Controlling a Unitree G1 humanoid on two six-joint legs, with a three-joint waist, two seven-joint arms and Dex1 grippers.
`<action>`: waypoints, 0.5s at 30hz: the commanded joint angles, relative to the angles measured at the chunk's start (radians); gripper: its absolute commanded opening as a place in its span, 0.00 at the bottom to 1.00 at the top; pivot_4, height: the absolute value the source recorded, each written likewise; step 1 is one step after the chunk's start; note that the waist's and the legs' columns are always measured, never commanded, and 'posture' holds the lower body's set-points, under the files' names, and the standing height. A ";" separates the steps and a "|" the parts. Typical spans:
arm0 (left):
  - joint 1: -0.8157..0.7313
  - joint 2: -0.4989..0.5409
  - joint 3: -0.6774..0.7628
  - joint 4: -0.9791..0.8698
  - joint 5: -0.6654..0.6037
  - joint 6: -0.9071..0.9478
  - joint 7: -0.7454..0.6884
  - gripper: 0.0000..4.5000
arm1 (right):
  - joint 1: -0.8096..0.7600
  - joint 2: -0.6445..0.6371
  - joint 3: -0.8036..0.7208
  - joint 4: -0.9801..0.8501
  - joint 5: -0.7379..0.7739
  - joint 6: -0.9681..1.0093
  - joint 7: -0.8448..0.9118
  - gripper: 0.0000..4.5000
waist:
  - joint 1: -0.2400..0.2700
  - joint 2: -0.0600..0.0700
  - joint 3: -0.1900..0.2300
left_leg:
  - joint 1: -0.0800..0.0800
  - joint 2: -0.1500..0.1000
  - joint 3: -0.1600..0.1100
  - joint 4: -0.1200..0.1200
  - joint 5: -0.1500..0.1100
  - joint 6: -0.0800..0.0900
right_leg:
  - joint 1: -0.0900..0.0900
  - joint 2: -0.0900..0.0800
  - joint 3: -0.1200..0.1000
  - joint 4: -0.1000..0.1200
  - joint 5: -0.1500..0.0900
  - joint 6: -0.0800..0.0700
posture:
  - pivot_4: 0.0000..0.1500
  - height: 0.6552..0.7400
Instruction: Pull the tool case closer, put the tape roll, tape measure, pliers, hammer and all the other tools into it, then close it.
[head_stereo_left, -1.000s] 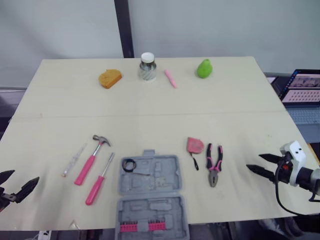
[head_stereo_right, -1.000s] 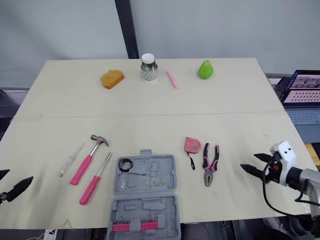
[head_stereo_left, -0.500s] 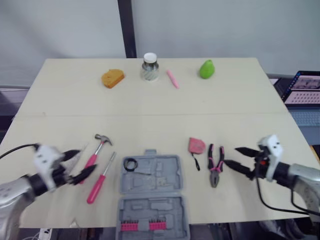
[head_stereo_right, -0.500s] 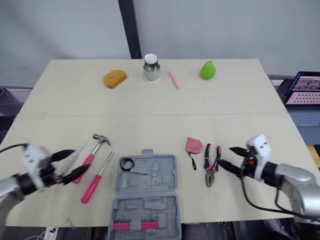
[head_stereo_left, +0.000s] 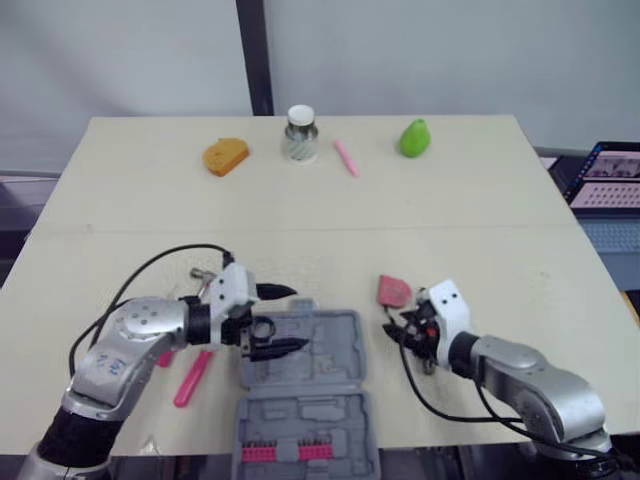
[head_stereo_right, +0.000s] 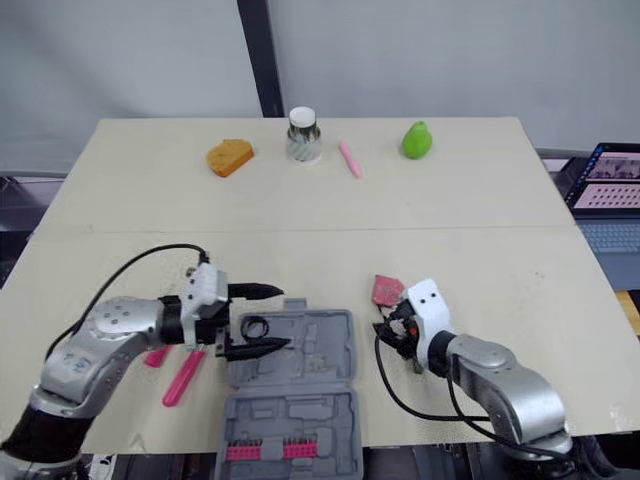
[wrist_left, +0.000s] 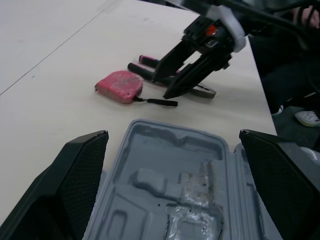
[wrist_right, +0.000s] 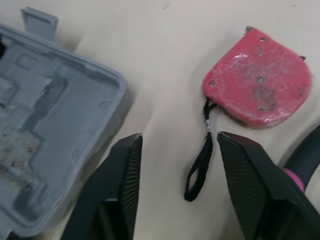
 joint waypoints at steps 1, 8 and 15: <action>-0.021 -0.012 -0.027 -0.026 0.021 -0.039 -0.016 1.00 | -0.019 0.013 0.019 -0.001 -0.032 -0.001 -0.039 0.59 | 0.000 0.000 0.000 | 0.000 0.000 0.000 0.000 0.000 0.000 | 0.000 0.000 0.000 0.000 0.000 0.000 | 1.00 1.00; -0.050 -0.046 -0.054 -0.002 0.050 -0.065 -0.005 1.00 | -0.022 0.034 0.052 0.030 -0.059 -0.008 -0.045 0.59 | 0.002 0.000 0.000 | 0.000 0.000 0.000 0.000 0.000 0.000 | 0.000 0.000 0.000 0.000 0.000 0.000 | 1.00 1.00; -0.043 -0.062 -0.061 -0.001 0.067 -0.073 0.011 1.00 | -0.011 0.044 0.063 0.053 -0.076 -0.025 -0.043 0.59 | 0.001 0.000 0.000 | 0.000 0.000 0.000 0.000 0.000 0.000 | 0.000 0.000 0.000 0.000 0.000 0.000 | 1.00 1.00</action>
